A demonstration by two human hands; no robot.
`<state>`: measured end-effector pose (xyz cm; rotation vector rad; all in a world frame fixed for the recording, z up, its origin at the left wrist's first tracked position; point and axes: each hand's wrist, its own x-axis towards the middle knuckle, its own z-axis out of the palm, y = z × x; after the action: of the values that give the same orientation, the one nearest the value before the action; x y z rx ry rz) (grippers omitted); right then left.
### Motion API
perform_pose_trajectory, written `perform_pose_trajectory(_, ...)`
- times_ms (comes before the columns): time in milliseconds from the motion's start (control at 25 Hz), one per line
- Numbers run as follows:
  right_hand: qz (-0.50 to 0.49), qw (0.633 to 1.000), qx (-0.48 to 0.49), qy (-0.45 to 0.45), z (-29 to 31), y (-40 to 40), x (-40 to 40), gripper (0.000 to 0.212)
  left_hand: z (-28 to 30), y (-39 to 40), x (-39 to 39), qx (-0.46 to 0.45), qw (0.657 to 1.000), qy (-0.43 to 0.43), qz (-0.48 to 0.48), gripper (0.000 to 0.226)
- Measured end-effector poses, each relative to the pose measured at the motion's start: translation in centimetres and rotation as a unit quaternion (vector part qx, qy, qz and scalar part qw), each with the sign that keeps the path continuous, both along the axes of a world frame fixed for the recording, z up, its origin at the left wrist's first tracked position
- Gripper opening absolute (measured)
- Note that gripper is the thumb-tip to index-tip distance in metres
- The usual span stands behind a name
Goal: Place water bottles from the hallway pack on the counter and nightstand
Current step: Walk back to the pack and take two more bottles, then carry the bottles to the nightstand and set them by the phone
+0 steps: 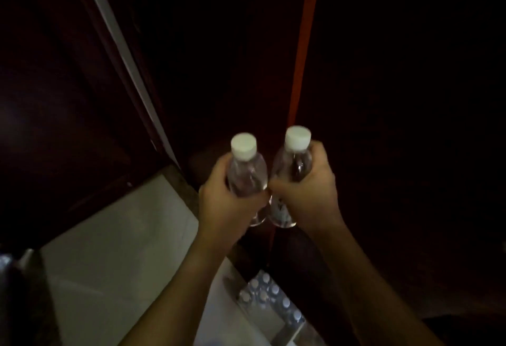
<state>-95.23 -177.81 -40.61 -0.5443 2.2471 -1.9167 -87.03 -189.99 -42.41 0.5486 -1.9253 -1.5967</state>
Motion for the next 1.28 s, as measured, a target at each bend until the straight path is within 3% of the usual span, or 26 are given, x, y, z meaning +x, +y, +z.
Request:
perform_pose_trajectory(80, 0.015, 0.998, -0.032, 0.058, 14.6, -0.8, -0.5, 0.057, 14.5, -0.9, -0.3, -0.029, 0.997, 0.065, -0.025, 0.061)
perform_pose_trajectory(200, 0.010, 0.989, -0.072, 0.127, 31.4, -1.4, 0.0, 0.053, 31.1, -1.8, -0.4, -0.048, 0.986, 0.151, -0.061, 0.057)
perform_pose_trajectory(360, -0.011, 0.976, -0.129, 0.175, 41.2, -1.0, 2.1, 0.050, 41.1, -1.4, 0.4, -0.047, 0.969, 0.213, -0.118, 0.046)
perform_pose_trajectory(680, -0.087, 0.962, -0.136, 0.221, 45.7, 2.2, 4.5, 0.044, 45.8, 1.1, 0.0, -0.007, 0.939, 0.260, -0.224, 0.042)
perform_pose_trajectory(880, -0.224, 0.939, -0.128, 0.226, 45.2, 12.0, 7.6, 0.046, 45.5, 10.5, -0.6, 0.022, 0.899, 0.258, -0.354, 0.044)
perform_pose_trajectory(1080, -0.389, 0.883, -0.070, 0.253, 45.5, 28.2, 17.1, 0.043, 45.6, 27.8, 3.4, 0.089, 0.809, 0.241, -0.529, 0.046)
perform_pose_trajectory(1280, -0.594, 0.758, -0.013, 0.268, 45.3, 44.7, 34.4, 0.041, 45.7, 47.9, 16.0, 0.142, 0.697, 0.204, -0.672, 0.045)
